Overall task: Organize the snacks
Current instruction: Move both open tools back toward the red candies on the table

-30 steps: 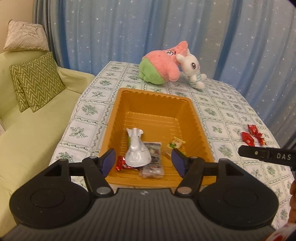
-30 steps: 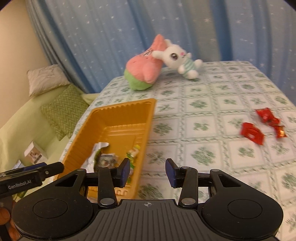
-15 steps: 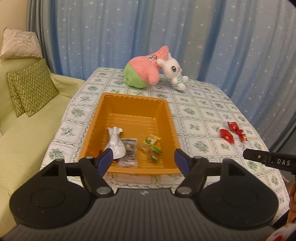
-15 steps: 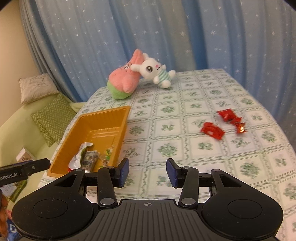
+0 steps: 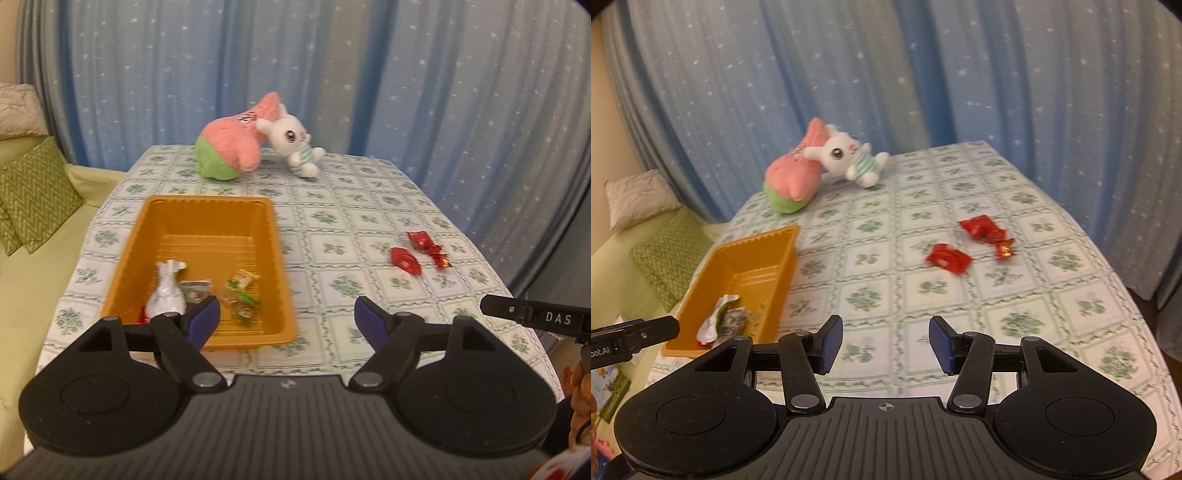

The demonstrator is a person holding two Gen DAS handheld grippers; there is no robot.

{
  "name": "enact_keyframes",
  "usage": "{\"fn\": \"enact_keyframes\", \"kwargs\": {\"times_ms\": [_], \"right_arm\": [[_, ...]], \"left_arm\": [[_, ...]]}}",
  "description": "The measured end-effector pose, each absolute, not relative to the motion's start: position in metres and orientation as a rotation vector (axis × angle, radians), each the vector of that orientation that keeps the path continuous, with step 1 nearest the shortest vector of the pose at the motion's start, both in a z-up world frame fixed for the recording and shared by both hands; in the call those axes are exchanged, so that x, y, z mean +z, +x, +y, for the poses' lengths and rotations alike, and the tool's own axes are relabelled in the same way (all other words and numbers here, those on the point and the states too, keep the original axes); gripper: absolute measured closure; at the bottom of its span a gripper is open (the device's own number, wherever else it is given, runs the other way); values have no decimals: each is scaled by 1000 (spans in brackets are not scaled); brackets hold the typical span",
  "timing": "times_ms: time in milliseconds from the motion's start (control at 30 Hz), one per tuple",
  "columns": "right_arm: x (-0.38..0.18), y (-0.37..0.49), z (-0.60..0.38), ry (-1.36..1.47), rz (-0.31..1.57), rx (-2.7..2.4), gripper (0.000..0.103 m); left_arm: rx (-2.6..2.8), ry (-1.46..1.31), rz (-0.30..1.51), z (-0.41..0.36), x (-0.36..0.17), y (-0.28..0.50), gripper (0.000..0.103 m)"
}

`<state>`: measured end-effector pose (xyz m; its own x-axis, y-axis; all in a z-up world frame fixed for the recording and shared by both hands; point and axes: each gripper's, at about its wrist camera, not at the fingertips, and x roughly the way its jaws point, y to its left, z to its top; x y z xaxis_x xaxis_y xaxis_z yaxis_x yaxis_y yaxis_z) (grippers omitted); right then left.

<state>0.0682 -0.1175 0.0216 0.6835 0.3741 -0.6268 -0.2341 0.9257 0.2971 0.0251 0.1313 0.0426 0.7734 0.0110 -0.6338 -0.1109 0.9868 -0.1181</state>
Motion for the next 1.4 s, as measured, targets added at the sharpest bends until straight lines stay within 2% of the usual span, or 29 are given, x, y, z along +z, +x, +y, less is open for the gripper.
{"fn": "enact_keyframes", "kwargs": {"times_ms": [733,1400], "right_arm": [[5,83,-207,288,751,172,48],[-35,146,-227,259,764,150,48]], "left_arm": [[-89,-114,738,47,20,84,24],[-93,-104,784,20,-18,159,23]]}}
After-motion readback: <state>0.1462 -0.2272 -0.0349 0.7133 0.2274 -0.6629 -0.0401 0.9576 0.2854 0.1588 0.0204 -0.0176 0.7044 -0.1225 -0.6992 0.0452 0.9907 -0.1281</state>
